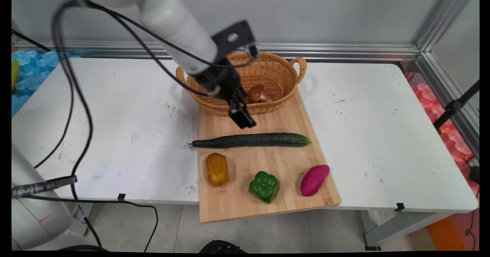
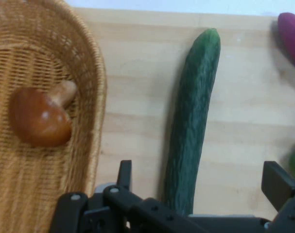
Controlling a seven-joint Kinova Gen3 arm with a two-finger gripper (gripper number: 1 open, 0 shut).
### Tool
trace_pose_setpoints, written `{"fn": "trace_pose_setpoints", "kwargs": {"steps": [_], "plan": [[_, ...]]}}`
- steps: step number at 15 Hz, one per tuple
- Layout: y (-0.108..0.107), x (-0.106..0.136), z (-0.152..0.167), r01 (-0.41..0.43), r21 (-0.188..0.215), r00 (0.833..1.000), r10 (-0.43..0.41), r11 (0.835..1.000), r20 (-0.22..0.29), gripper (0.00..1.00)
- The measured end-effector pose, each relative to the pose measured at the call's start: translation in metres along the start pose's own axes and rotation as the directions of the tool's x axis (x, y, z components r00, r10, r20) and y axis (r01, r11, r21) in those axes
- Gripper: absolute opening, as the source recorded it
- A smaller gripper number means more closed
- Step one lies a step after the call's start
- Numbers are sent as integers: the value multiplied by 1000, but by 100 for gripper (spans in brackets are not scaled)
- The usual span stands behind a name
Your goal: Pick up the cucumber from the cutting board
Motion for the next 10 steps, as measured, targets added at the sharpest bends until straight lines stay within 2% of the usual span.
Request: {"fn": "trace_pose_setpoints", "kwargs": {"steps": [5,10], "plan": [[3,21,57,20,-9,999,-19,1000,35,100],[4,25,89,28,-25,995,-26,999,97,100]]}}
